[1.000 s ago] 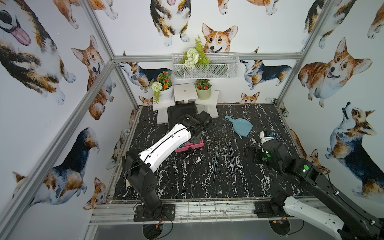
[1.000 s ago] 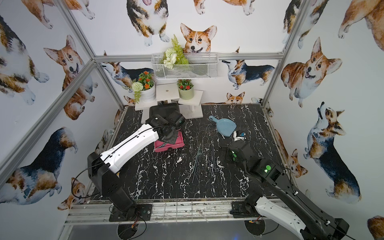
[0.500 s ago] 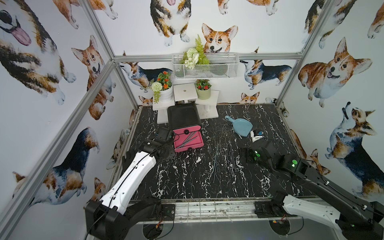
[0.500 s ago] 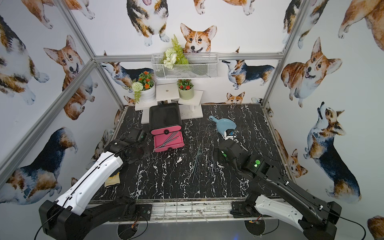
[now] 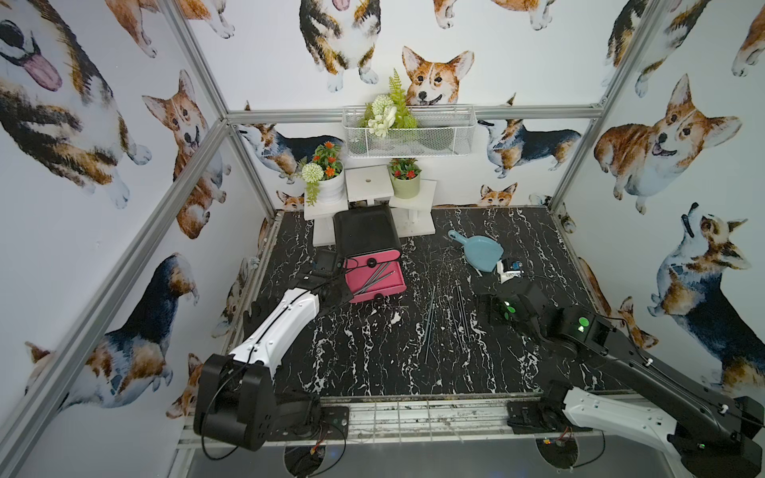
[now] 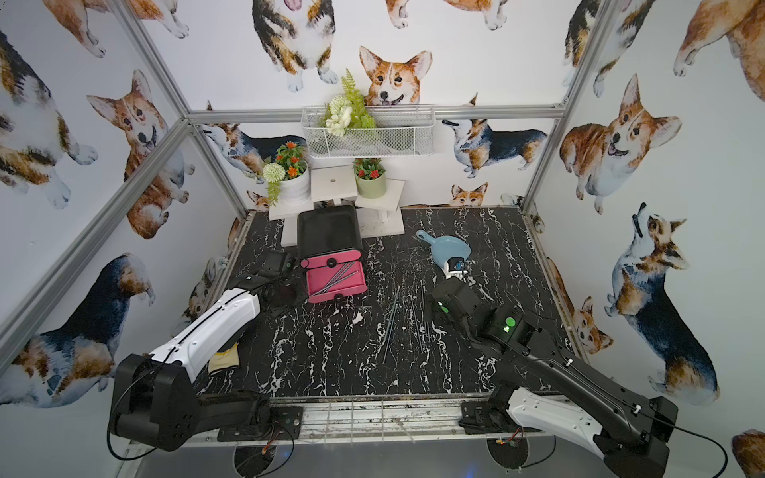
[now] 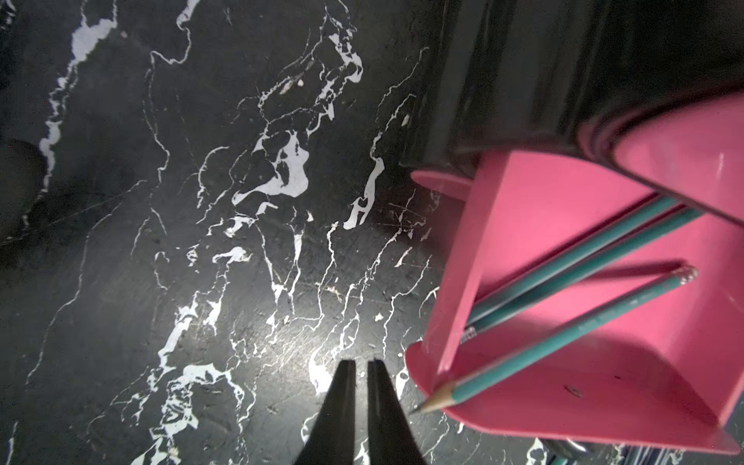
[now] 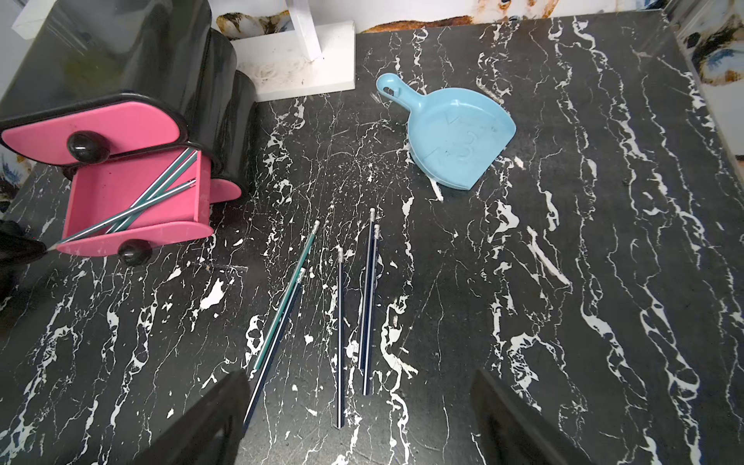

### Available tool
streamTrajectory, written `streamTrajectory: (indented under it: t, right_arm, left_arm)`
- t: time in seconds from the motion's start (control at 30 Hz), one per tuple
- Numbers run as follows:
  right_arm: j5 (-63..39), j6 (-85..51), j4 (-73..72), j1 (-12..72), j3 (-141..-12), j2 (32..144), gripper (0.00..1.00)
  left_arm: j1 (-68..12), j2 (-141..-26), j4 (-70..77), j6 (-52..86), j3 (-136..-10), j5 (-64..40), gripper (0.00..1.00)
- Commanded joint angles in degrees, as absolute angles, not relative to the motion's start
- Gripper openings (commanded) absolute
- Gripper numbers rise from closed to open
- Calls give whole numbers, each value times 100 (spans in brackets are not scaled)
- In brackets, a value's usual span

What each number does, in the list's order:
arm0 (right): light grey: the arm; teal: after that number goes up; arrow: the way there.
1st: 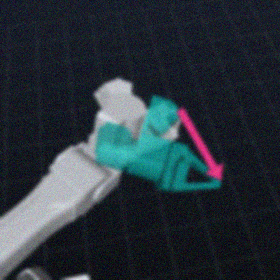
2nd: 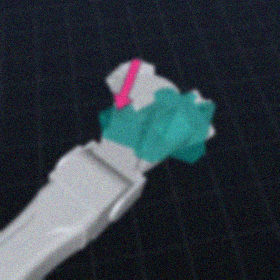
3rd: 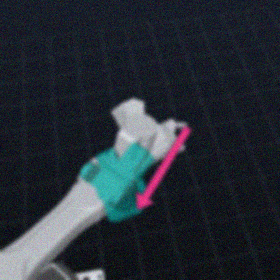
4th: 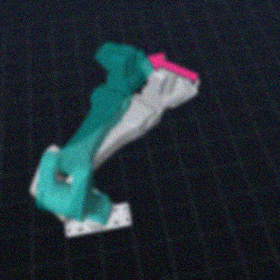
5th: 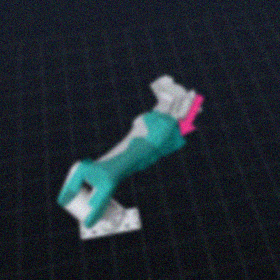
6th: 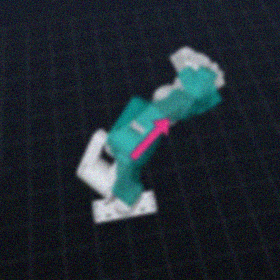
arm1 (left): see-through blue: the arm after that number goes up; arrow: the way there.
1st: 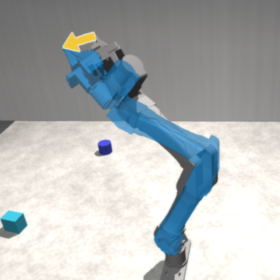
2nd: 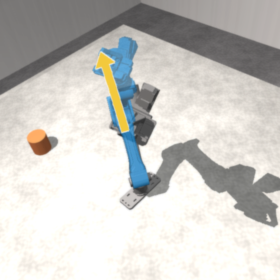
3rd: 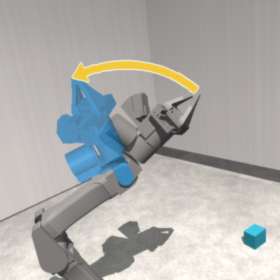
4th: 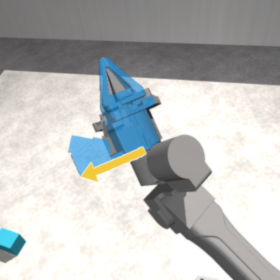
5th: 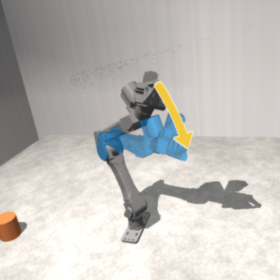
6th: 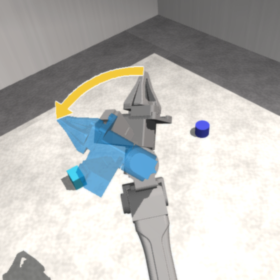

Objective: Please place the pencils in the drawer according to their color
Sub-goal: Adjust the pencil in the drawer.

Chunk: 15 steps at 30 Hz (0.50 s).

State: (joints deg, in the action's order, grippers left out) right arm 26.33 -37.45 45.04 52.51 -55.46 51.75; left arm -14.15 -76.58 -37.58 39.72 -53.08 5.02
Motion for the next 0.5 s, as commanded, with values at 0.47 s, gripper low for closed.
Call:
streamTrajectory:
  t: [0.47]
  right_arm:
    - [2795, -3780, 4363, 5265, -5552, 5218, 92]
  left_arm:
    - [-1397, -7970, -3483, 3797, -5588, 245, 12]
